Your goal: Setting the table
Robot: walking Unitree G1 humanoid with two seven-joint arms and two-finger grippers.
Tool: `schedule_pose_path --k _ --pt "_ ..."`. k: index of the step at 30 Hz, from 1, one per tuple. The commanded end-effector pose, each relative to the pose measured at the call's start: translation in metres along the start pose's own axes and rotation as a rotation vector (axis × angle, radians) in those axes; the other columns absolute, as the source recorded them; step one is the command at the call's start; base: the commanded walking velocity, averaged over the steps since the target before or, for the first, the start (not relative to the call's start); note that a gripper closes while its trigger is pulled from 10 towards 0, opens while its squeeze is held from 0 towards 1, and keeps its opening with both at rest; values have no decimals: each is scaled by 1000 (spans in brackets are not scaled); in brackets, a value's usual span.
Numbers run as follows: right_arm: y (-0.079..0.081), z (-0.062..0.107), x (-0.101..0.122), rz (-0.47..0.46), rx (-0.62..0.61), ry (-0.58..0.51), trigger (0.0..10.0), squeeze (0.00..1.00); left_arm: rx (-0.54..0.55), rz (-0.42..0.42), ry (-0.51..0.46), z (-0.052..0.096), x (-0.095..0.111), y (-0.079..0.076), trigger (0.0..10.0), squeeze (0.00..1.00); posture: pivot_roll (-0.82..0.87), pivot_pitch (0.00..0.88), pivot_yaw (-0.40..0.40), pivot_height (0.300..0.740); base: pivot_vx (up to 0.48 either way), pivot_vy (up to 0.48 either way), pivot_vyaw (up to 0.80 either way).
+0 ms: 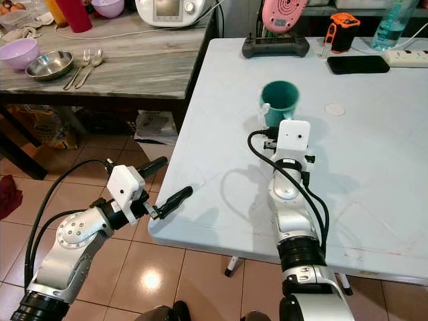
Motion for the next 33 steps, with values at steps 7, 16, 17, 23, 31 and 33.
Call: schedule_pose_path --k 7,16,17,23,31,33 --pt "0 2 -5 18 9 20 10000 0 -21 -15 10 5 -2 1 10000 0 -172 146 113 740 0 0 0" --pt "-5 -2 2 53 19 -21 10000 647 -15 -12 11 3 -3 0 10000 0 -172 142 116 740 0 0 0" --pt "-6 -1 3 60 23 -30 10000 1000 -14 -11 12 3 -3 -1 10000 0 -169 142 115 740 0 0 0" --pt "-16 6 2 119 15 -60 10000 1000 3 -8 21 5 -5 -1 10000 0 -167 142 110 740 0 0 0" --pt "-21 23 -4 125 20 -67 10000 1000 206 -34 -11 11 -1 15 10000 0 -177 134 116 740 0 0 0" --pt "-22 28 -3 129 29 -83 10000 1000 277 -32 -20 15 1 19 10000 0 -177 131 114 740 0 0 0"
Point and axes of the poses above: a point about 5 cm out from each wrist's last joint towards the gripper, its own z axis pointing back from the gripper into the wrist, its own x axis along the axis of the wrist's last joint, y = z × x, the point moved 3 cm from there along -z, pointing out of the wrist towards the gripper, and after that the axes turned 3 degrees about z, right-handed, at the moved point
